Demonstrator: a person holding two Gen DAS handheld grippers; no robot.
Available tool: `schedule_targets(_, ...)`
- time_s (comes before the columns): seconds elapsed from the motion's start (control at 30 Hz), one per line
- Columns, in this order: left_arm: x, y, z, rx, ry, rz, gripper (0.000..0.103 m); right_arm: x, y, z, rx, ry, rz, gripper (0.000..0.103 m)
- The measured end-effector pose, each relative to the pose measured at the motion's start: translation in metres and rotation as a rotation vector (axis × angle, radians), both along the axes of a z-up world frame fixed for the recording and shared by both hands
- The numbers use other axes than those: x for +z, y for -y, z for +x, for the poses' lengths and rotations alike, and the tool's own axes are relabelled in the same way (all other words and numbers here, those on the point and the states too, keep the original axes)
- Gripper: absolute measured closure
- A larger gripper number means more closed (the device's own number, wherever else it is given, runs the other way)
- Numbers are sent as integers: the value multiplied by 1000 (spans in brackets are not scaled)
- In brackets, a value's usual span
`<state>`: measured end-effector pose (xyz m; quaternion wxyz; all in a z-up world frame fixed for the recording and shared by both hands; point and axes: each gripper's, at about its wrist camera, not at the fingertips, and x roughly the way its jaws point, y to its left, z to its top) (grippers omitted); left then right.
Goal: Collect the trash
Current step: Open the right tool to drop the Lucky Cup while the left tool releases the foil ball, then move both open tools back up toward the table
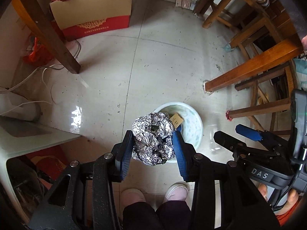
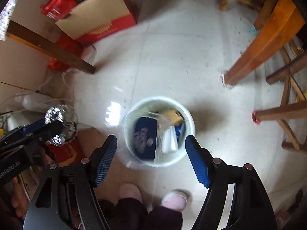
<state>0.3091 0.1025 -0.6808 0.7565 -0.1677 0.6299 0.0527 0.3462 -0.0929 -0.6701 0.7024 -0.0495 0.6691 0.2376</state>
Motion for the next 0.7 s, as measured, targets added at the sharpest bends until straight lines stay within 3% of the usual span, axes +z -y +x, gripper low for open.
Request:
schedule_targets(0.13,-5,7,4,-12,-8,-16,62,7,3,-1,10,-7,-13,33)
schedule_targets(0.43,-1,39,21,-73,-31,-130,58,45,18,-5,-31,37,-9,33)
schedule_targets(0.5,1,45,24,-82,-61,-106,51,55,23,-4,-45,48,-7,33)
schedule_targets(0.7,31,45,21,-70,-66,-88,50,89,34,-2,-88,68,16,33)
